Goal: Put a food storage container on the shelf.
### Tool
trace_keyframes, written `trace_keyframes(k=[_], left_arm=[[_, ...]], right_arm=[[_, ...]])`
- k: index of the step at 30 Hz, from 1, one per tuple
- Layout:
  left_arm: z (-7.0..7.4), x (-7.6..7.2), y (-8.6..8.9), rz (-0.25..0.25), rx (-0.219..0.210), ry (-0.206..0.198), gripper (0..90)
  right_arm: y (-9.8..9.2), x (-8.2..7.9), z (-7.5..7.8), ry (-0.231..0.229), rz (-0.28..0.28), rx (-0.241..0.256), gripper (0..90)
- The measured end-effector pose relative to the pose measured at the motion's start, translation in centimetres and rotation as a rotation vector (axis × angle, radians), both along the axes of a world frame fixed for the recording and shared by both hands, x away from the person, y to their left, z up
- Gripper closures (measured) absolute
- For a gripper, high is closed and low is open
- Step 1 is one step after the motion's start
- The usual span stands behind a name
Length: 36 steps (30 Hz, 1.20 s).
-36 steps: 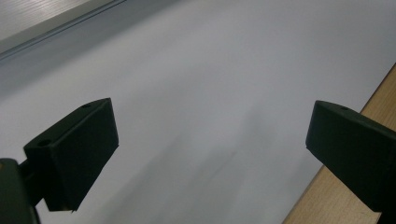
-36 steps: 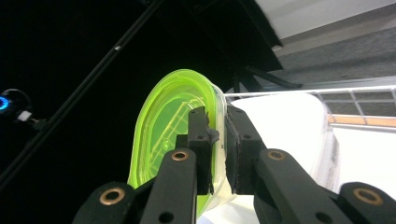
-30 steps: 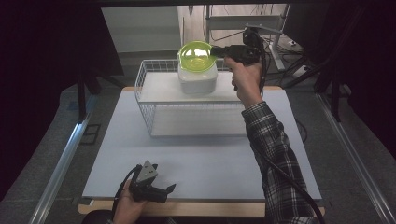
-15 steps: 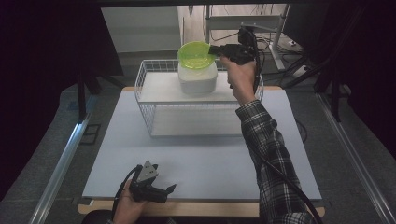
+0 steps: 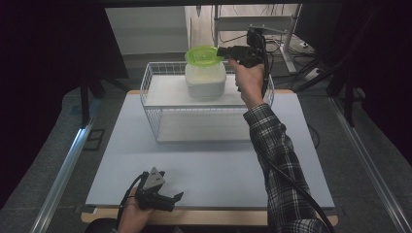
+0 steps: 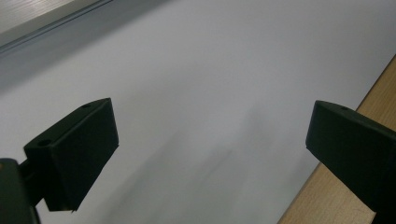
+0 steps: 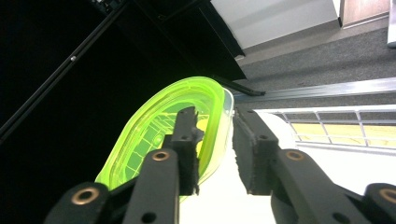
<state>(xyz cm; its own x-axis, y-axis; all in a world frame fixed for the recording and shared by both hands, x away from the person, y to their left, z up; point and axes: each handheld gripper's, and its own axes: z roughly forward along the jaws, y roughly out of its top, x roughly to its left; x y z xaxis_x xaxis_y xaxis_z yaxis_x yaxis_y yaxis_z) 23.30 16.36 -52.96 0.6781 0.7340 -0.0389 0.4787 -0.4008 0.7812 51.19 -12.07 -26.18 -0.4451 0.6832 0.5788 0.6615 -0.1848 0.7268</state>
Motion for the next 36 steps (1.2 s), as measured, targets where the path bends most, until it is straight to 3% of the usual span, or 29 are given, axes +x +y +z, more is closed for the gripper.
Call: trace_keyframes(k=[3, 4, 5, 6, 7, 8, 15, 23, 27, 36], left_arm=[[0.0, 0.0, 0.0, 0.000, -0.001, 0.002, 2.1], [0.0, 0.0, 0.0, 0.000, -0.001, 0.003, 2.1], [0.0, 0.0, 0.0, 0.000, -0.001, 0.003, 2.1], [0.0, 0.0, 0.0, -0.001, 0.000, 0.003, 2.1], [0.0, 0.0, -0.1, -0.001, 0.001, 0.002, 2.0], [0.0, 0.0, -0.1, -0.002, 0.000, 0.003, 2.0], [-0.1, 0.0, -0.1, -0.003, 0.005, 0.005, 2.1], [-0.1, 0.0, -0.1, -0.006, 0.013, 0.010, 2.0], [-0.1, 0.0, -0.2, -0.004, 0.009, 0.008, 2.1], [-0.1, 0.0, -0.1, -0.004, 0.004, 0.013, 2.1]], right_arm=[[0.0, -0.1, 0.1, -0.012, 0.004, 0.010, 56.4], [0.0, -0.1, 0.1, -0.012, 0.004, 0.010, 56.4], [-0.1, -0.1, 0.1, -0.026, 0.014, 0.007, 49.1], [-0.1, -0.1, 0.1, -0.026, 0.014, 0.007, 49.1], [-0.1, -0.2, 0.0, -0.040, 0.026, 0.008, 41.3], [-0.1, -0.2, 0.0, -0.040, 0.026, 0.008, 41.3], [-0.3, -0.3, -0.3, -0.083, 0.059, -0.027, 18.9], [-0.6, -1.0, -0.4, -0.147, 0.113, -0.054, 11.2], [-0.8, -1.8, -0.8, -0.187, 0.144, -0.104, 8.5], [-1.4, -2.9, -1.2, -0.215, 0.169, -0.146, 5.1]])
